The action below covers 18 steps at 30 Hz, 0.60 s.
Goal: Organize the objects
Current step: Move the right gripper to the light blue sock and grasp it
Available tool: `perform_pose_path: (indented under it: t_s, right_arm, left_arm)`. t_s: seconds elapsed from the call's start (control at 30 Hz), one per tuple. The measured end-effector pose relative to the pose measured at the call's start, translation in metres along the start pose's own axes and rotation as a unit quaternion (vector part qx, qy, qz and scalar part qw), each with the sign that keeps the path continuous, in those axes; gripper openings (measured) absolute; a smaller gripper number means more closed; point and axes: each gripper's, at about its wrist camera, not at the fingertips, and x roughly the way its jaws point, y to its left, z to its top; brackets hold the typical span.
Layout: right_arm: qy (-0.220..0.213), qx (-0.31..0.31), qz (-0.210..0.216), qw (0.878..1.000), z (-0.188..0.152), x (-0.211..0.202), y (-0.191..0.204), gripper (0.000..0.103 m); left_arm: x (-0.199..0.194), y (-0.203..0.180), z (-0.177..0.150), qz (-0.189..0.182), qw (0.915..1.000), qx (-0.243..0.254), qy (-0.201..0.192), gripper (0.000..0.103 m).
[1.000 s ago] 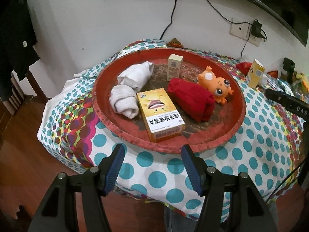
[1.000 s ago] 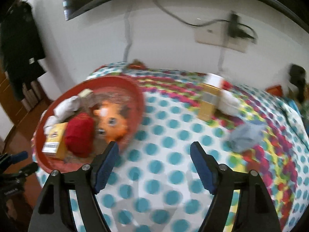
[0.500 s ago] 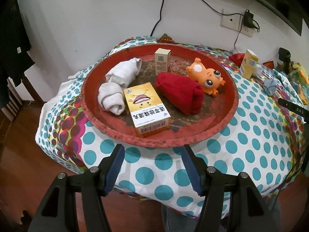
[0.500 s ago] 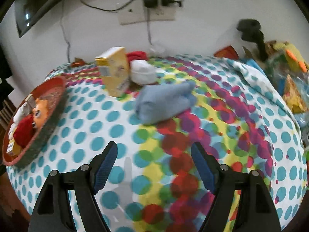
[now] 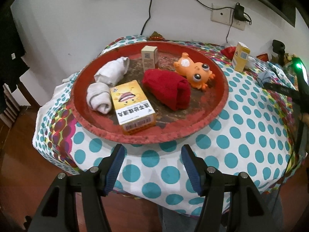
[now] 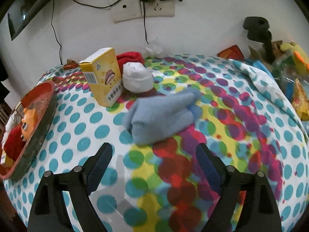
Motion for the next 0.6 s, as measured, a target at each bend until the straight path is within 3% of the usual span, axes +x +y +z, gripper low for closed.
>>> perform_pose_path:
  t_s: [0.3, 0.4, 0.6]
  right_arm:
    - [0.014, -0.003, -0.044, 0.999, 0.028, 0.032, 0.010, 0.086]
    - [0.020, -0.003, -0.040, 0.999, 0.033, 0.038, 0.007, 0.069]
    - [0.014, -0.036, -0.033, 0.999, 0.032, 0.035, 0.004, 0.046]
  left_arm:
    - [0.004, -0.022, -0.007, 0.000, 0.9992, 0.039, 0.006, 0.063]
    - [0.002, -0.029, -0.007, -0.010, 0.9989, 0.046, 0.003, 0.063]
    - [-0.001, -0.055, -0.008, -0.012, 0.9968, 0.078, -0.009, 0.063]
